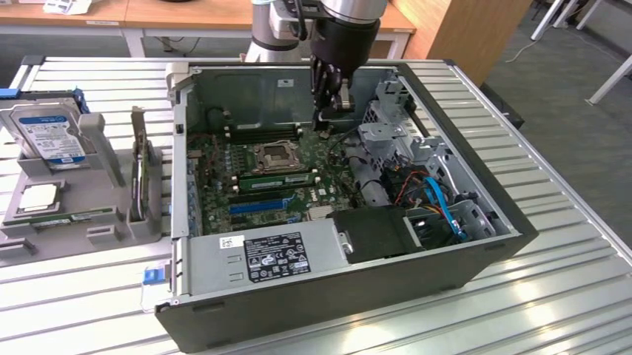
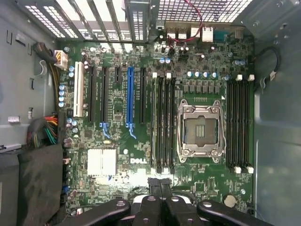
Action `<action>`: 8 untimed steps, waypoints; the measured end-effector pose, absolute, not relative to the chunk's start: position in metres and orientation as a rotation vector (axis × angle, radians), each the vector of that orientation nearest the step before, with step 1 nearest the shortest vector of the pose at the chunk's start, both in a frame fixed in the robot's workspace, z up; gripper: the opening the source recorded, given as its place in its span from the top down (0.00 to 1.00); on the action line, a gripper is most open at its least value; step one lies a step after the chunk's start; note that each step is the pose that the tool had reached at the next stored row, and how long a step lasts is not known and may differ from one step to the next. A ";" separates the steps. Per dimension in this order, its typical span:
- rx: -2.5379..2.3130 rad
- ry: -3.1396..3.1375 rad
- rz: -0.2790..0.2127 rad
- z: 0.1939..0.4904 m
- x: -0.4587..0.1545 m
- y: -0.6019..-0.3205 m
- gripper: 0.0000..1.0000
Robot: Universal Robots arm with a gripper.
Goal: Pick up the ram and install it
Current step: 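Press down the ram until it locks into place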
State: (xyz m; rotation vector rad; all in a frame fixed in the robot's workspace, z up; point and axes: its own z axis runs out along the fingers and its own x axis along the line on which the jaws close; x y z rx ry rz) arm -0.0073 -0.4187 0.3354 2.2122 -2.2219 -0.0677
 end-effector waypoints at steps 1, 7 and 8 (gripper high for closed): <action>2.212 -2.222 -0.068 0.335 -0.007 -0.419 0.90; 2.213 -2.222 -0.068 0.334 -0.007 -0.419 0.90; 2.212 -2.222 -0.068 0.333 -0.007 -0.419 0.90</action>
